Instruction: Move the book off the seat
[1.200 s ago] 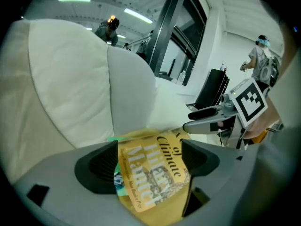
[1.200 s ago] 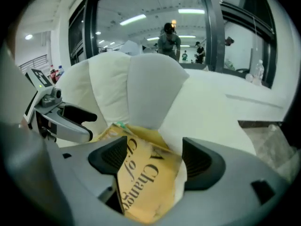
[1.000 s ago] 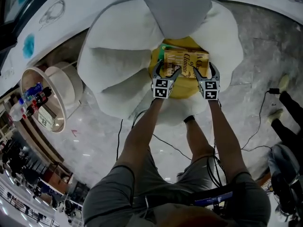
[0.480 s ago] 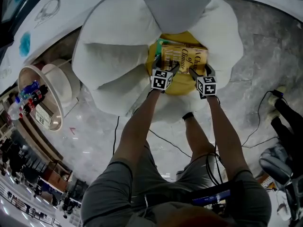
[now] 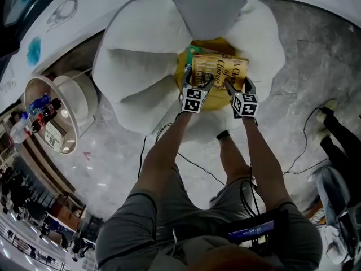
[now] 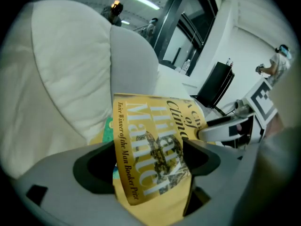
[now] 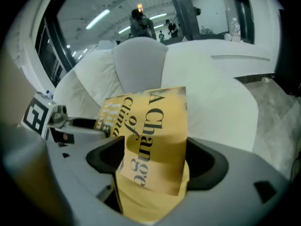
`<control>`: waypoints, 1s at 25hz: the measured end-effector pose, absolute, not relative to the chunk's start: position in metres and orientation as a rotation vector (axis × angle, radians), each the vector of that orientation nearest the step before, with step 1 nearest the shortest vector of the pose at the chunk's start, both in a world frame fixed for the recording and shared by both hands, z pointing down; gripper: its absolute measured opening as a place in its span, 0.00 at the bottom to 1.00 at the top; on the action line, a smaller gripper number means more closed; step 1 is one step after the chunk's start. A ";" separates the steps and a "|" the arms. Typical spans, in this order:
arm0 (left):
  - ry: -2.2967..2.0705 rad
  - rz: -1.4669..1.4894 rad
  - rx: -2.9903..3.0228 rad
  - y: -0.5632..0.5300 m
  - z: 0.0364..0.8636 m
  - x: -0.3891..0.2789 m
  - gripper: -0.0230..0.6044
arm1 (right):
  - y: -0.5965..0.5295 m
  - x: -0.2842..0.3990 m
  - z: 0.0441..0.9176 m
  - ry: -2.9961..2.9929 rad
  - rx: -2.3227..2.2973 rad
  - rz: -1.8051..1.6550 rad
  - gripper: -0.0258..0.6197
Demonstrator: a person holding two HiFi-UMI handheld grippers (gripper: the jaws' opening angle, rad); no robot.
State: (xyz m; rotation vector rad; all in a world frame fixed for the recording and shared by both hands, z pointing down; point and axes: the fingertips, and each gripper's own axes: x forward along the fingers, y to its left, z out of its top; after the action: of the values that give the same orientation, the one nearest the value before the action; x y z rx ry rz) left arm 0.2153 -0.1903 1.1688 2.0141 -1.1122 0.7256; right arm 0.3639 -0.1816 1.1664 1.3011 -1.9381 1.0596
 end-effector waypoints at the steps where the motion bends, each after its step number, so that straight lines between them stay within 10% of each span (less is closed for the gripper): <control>1: -1.126 0.721 2.042 -0.194 1.156 0.216 0.72 | -0.188 0.364 1.154 -1.954 1.339 1.053 0.63; 25: -1.651 0.088 2.463 -0.302 0.603 0.159 0.73 | -0.296 0.311 0.613 -2.476 1.798 0.399 0.63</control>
State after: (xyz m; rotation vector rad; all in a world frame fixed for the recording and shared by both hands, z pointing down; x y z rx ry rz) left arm 0.1587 -0.3015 0.6032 2.4628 -1.6506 0.0880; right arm 0.3112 -0.2957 0.6130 1.7983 -2.4763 0.3985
